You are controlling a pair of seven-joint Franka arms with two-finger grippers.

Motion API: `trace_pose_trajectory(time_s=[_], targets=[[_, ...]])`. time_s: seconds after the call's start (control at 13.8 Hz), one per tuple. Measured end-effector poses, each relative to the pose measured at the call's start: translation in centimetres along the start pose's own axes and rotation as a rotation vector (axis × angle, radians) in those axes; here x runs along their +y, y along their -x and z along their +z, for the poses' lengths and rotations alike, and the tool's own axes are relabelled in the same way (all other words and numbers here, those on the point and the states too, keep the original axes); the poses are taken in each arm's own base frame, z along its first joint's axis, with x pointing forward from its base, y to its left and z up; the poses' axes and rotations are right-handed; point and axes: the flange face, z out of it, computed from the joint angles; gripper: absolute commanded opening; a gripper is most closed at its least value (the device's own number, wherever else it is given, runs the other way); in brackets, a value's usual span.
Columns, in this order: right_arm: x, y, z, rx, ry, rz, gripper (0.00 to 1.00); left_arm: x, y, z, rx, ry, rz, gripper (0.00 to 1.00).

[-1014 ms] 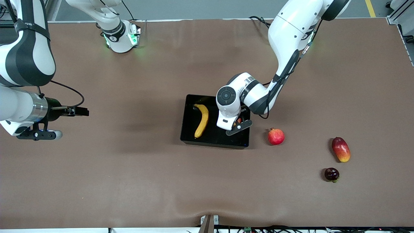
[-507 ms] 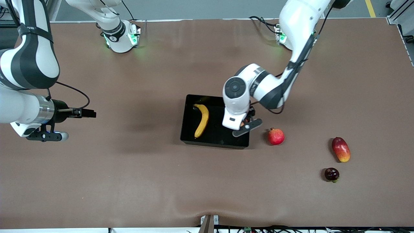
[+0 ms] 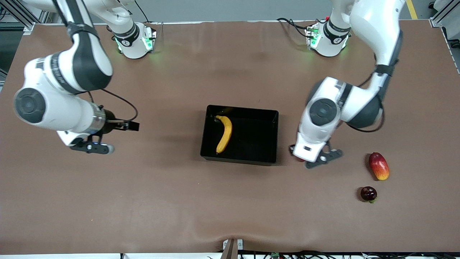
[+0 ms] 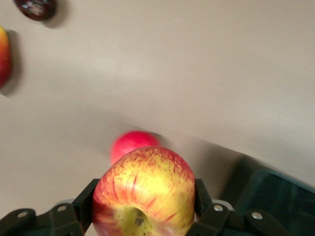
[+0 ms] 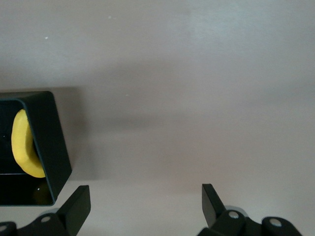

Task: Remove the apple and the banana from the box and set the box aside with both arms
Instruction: 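Set the apple beside the mango while the right gripper approaches the tray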

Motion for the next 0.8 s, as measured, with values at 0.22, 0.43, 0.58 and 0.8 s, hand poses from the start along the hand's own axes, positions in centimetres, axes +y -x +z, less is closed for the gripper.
trace_pose_trajectory(time_s=[0.22, 0.43, 0.58, 0.8], targets=[[-2.8, 1.2, 2.2, 0.038, 0.014, -0.039, 1.0, -6.2, -4.3, 5.4, -0.064, -0.028, -0.015, 0.0], [-4.7, 2.2, 3.5, 0.067, 0.012, 0.051, 1.0, -10.2, -7.2, 10.4, -0.04, -0.082, -0.003, 0.0], [-5.8, 2.7, 3.6, 0.075, 0.008, 0.113, 1.0, -12.0, -8.5, 13.3, -0.029, -0.069, -0.005, 0.0], [-8.1, 3.6, 4.3, 0.099, 0.002, 0.09, 1.0, -12.3, -8.8, 16.3, -0.028, -0.045, -0.009, 0.0]])
